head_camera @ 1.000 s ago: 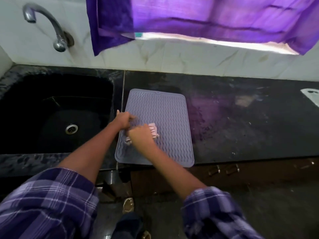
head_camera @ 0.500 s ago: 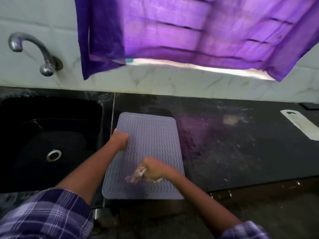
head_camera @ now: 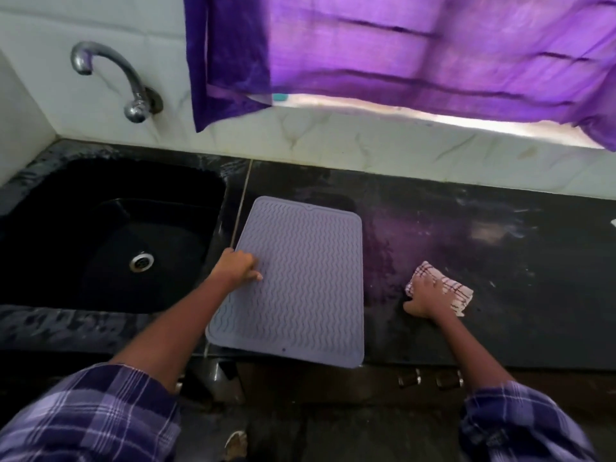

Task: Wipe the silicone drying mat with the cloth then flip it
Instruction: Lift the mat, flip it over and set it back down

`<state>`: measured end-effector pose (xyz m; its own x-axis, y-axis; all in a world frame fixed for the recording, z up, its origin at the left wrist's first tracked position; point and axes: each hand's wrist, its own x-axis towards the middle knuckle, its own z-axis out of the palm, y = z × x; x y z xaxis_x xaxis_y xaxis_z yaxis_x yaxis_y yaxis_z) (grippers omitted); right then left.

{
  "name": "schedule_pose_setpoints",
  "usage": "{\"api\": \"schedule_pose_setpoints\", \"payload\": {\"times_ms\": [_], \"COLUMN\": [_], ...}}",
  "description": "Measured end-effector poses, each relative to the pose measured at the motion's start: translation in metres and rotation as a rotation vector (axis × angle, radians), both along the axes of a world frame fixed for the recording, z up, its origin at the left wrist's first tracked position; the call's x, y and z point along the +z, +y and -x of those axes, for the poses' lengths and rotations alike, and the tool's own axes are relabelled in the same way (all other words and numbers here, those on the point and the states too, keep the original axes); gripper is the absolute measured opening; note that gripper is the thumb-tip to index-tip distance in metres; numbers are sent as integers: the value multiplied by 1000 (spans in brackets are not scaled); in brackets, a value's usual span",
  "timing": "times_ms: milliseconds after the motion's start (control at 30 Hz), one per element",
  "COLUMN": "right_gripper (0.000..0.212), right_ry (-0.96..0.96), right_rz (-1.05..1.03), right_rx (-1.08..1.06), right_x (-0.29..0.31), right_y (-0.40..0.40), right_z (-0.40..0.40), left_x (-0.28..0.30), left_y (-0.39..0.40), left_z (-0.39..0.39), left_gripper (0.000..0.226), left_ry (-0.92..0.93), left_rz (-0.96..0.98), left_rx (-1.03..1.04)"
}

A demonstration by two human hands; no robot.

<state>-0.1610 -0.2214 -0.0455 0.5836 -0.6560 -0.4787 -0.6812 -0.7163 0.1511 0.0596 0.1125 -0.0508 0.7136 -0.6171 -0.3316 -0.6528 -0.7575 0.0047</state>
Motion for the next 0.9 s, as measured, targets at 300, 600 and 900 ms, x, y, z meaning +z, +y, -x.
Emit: {"api": "schedule_pose_setpoints", "payload": {"times_ms": [300,600,900], "right_gripper": [43,22,23], "right_ry": [-124,-266,-657], "right_rz": [-217,-103,-10], "right_rx": [969,808,646], "right_x": [7,77,201], "right_y": [146,164,129], "right_z": [23,-24,-103], "left_x": [20,36,126], "left_y": [60,36,40], "left_z": [59,99,31], "left_gripper": [57,68,30], "left_ry": [65,-34,-298], "left_rz": [-43,-164,-15], "left_rx": [-91,-224,65]}}
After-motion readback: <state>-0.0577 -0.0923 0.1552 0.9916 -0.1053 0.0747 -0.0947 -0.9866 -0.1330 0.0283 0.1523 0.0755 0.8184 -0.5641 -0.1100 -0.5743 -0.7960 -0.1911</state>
